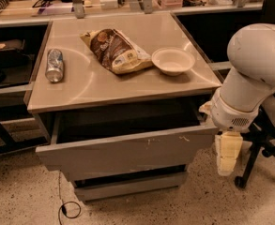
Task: Open top drawer
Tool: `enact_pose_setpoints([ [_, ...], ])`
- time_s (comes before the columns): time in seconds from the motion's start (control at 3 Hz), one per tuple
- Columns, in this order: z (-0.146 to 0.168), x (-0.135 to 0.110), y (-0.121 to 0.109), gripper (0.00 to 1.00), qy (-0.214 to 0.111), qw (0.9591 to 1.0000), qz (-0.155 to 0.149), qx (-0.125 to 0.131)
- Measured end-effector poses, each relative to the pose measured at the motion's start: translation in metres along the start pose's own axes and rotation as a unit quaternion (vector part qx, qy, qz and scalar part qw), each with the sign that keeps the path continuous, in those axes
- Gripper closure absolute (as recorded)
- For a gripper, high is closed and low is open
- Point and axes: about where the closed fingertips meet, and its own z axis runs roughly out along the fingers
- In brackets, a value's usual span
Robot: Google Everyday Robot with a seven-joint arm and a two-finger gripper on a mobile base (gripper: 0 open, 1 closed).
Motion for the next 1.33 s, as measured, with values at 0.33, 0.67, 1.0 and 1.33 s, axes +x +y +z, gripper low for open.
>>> enact_pose_setpoints([
  [0.33, 0.034, -0.009, -0.009, 0.00, 0.012, 0.9999, -0.002, -0.010],
  [0.67, 0.034, -0.009, -0.009, 0.00, 0.012, 0.9999, -0.002, -0.010],
  [1.0, 0.035, -0.010, -0.009, 0.00, 0.009, 0.9999, -0.009, 0.004],
  [1.33, 0.040, -0.016, -0.023, 0.00, 0.006, 0.9997, -0.012, 0.020],
])
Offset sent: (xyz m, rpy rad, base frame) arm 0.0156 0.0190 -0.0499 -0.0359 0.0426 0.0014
